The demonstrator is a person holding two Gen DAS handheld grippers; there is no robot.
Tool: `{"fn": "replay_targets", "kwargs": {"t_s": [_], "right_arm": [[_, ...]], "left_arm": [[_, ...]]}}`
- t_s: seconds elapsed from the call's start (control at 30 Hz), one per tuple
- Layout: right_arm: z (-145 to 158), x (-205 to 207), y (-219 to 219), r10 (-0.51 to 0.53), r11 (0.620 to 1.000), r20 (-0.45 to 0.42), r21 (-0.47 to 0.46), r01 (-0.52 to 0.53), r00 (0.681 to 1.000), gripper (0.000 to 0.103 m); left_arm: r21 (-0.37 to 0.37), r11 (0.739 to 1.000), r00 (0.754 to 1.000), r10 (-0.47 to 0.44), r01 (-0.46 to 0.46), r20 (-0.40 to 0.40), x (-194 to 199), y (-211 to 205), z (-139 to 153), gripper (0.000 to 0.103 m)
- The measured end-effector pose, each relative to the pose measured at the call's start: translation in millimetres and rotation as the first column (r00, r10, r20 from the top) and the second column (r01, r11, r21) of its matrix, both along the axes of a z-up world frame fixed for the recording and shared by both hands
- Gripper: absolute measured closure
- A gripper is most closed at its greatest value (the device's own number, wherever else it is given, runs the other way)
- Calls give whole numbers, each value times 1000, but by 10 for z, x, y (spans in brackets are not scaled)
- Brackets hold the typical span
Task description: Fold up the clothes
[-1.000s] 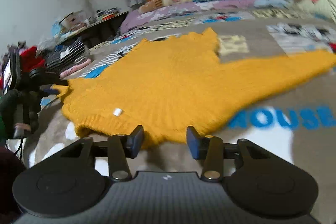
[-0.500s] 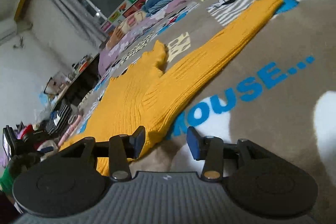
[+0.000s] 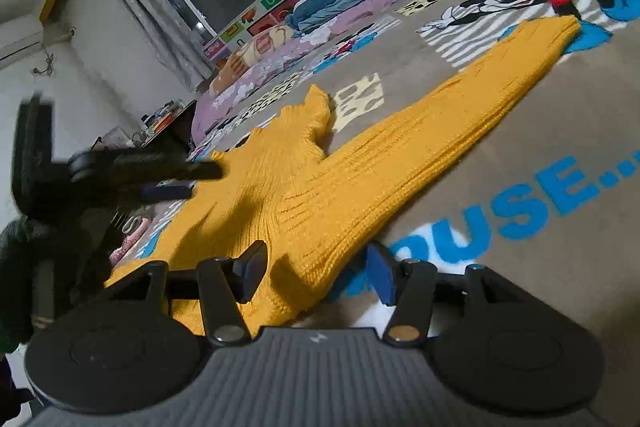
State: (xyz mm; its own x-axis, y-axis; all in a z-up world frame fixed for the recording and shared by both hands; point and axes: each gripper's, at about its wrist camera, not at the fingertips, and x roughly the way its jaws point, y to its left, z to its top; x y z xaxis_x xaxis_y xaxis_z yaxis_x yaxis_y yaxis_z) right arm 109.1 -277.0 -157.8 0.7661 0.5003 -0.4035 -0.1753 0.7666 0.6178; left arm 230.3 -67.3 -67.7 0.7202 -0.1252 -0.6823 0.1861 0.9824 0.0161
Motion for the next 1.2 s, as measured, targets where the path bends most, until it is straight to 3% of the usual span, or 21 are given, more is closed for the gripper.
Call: {"fn": "replay_targets", "kwargs": {"t_s": [0.27,0.37,0.43,0.57,0.7,0.77,0.87,0.97,1.0,1.07,1.2], "right_arm": [[12,42,54,2,999,11,-35,-1,1000,48],[10,33,73,-3,999,20,-51,4,1000,48],[9,21,96,-9,998,27,-65,10,1000,48],[2,-56,168,-43,993,58,-106,49,997,49],[-6,-108,190,-68,990,79,-117,77,995,49],[-14,-125,186,-81,989,87,-113,90,993,49],[-10,-145,213,-86,986,106,-131,99,991,49],[-18,-141,205,-86,987,108,-125,99,990,49],[-16,-143,210,-85,987,108,-128,99,991,49],[-12,-146,221,-84,986,109,-133,98,991,49],[-1,-128,242,-82,985,105,-144,96,991,49]], "left_arm": [[100,984,989,-145,146,-20,302,-744,-33,39],[130,958,967,-252,255,-34,321,-1110,6,39],[160,928,941,-335,338,-44,307,-1364,36,39],[255,831,867,-492,495,-79,181,-1897,51,39],[388,692,780,-611,609,-137,-3,-2381,-31,39],[457,624,751,-636,634,-175,-63,-2568,-141,38],[577,532,740,-641,620,-204,-83,-2756,-367,38],[608,518,752,-623,602,-213,-33,-2809,-470,42],[603,528,759,-614,598,-215,-7,-2805,-469,47],[601,546,776,-592,584,-216,40,-2780,-452,86],[607,591,812,-560,531,-164,101,-2651,-360,93]]}}
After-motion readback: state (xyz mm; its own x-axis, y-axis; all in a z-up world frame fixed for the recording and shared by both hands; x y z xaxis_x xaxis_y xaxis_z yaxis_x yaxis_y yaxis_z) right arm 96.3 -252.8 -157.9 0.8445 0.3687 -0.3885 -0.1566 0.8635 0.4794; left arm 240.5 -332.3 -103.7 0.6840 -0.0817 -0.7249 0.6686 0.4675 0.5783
